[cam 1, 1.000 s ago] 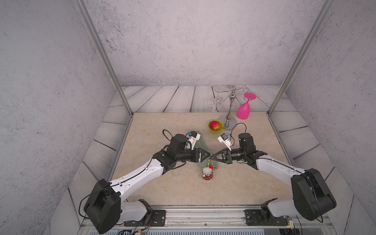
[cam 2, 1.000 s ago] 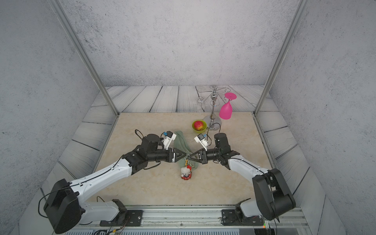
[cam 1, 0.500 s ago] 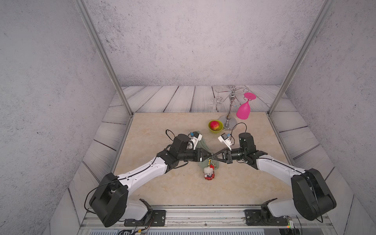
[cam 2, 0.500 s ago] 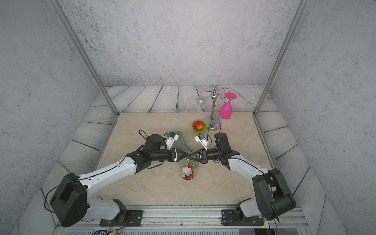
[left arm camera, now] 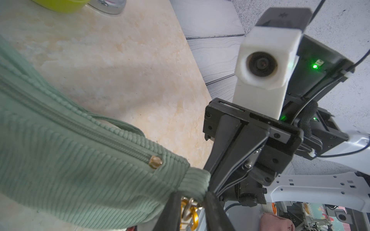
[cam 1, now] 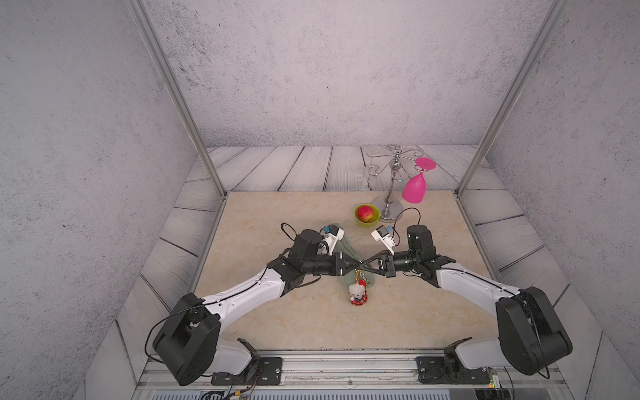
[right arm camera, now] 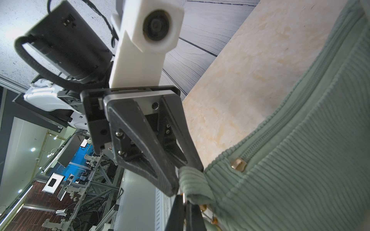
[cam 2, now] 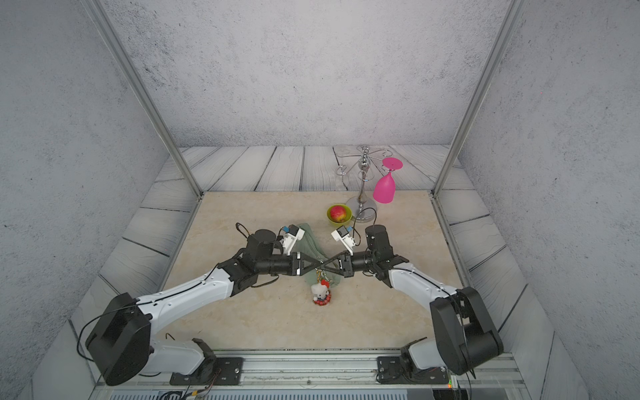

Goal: Remove the decoration from the bag
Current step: Adjust the decoration item in the bag.

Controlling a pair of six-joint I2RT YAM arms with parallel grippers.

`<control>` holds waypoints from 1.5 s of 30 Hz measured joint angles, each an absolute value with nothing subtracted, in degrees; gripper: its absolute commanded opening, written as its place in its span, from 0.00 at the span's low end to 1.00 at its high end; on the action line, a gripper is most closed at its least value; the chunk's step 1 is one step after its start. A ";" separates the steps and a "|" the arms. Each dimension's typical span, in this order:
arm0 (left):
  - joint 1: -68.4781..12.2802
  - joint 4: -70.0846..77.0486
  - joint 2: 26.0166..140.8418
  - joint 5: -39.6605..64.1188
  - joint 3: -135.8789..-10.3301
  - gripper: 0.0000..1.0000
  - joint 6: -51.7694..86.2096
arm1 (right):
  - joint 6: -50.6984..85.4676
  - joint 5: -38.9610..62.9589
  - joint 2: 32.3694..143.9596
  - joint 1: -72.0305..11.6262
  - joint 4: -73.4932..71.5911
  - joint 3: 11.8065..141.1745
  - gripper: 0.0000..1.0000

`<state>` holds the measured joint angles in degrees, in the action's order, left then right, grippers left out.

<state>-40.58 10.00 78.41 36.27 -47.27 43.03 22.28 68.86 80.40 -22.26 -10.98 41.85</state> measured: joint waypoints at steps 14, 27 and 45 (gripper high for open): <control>-40.25 12.21 79.46 38.02 -46.50 0.00 43.33 | 23.90 68.45 81.21 -21.52 -11.03 41.85 0.00; -39.20 16.51 78.76 35.53 -43.92 0.00 45.10 | 25.08 58.26 69.95 -22.06 -6.15 41.89 0.57; -35.35 19.11 77.78 36.82 -43.99 0.00 48.99 | 32.73 48.53 55.55 -22.22 -7.57 23.86 0.61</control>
